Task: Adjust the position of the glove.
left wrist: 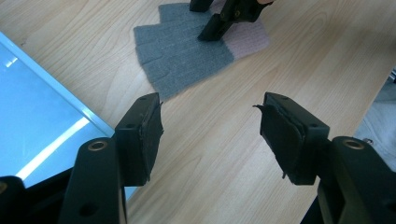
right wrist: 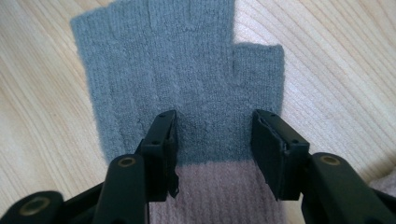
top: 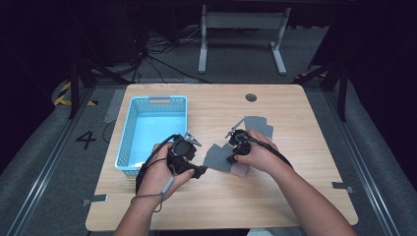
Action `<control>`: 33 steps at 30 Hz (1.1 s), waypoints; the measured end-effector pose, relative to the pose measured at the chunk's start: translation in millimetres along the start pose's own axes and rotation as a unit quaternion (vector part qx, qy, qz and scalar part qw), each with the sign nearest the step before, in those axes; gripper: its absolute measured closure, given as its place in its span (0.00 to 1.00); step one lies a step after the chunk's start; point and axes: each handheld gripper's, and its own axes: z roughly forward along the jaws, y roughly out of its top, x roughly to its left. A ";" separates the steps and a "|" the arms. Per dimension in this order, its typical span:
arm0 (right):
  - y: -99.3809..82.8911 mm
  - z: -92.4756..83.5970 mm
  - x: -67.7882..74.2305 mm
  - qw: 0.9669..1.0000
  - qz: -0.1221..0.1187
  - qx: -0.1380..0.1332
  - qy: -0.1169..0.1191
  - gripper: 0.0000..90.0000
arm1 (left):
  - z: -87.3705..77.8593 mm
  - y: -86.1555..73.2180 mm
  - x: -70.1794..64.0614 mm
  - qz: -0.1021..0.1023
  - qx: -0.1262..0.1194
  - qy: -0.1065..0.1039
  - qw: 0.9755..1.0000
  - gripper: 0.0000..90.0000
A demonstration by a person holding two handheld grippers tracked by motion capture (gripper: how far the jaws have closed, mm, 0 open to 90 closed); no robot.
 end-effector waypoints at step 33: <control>-26.1 -50.5 4.8 0.998 -0.023 -0.044 0.043 0.89 | 2.4 8.0 1.2 0.007 -0.002 -0.006 1.000 0.44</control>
